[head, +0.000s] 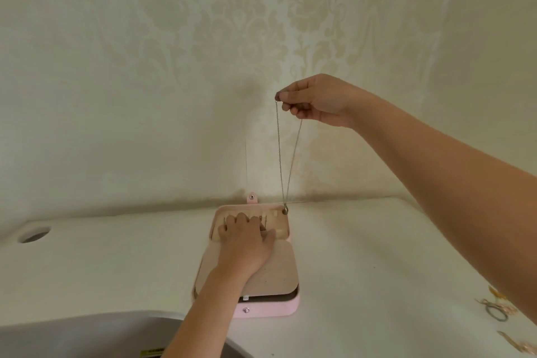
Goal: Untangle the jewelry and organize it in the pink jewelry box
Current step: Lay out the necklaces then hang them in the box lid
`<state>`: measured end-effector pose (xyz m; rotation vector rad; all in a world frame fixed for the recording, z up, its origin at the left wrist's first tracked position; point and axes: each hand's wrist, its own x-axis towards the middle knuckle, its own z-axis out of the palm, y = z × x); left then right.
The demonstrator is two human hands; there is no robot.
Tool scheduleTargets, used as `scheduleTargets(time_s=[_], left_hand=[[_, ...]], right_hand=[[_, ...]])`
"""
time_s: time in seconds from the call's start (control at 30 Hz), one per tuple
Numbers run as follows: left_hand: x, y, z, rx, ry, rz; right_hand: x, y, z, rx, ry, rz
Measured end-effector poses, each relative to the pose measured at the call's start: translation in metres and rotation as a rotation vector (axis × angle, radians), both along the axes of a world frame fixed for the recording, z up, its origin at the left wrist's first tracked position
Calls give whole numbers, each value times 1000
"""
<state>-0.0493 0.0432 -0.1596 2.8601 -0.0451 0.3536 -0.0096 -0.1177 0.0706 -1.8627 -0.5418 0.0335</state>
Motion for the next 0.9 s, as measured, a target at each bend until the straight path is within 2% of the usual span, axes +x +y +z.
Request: scheduleTargets(time_s=[0.4, 0.53, 0.73, 0.9], left_hand=[[-5, 1, 2, -145, -237, 7], [-5, 1, 2, -143, -247, 3], [-7, 0, 3, -157, -260, -4], [-6, 1, 2, -172, -258, -2]], right_hand=[[25, 24, -16, 4, 6, 14], [26, 20, -21, -23, -17, 28], [25, 15, -36, -164, -148, -32], [25, 18, -48, -183, -199, -83]])
